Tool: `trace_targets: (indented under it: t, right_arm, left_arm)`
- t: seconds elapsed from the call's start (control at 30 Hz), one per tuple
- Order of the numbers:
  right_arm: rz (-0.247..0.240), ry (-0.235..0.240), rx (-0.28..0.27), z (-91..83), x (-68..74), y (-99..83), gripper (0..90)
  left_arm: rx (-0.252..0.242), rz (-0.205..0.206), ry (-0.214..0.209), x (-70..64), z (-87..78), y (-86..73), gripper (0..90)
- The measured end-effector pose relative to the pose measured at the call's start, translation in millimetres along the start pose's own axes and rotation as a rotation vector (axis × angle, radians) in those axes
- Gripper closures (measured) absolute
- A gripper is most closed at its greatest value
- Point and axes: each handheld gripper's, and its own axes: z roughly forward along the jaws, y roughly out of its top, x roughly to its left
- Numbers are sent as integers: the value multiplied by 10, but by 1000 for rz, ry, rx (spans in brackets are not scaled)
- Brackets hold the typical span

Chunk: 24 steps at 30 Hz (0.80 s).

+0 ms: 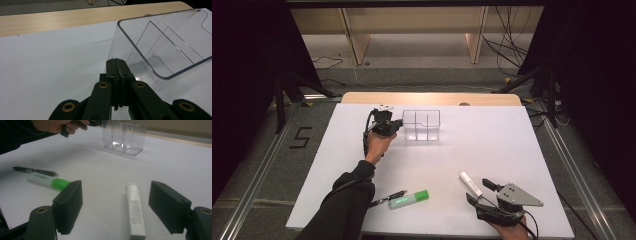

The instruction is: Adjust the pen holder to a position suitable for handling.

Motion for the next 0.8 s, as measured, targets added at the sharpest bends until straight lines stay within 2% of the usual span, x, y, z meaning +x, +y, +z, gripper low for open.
trace_targets:
  t: [0.8]
  right_arm:
    - [1, 4, 1, -4, -1, 0, 281]
  left_arm:
    - [9, 18, -31, -224, 107, 44, 892]
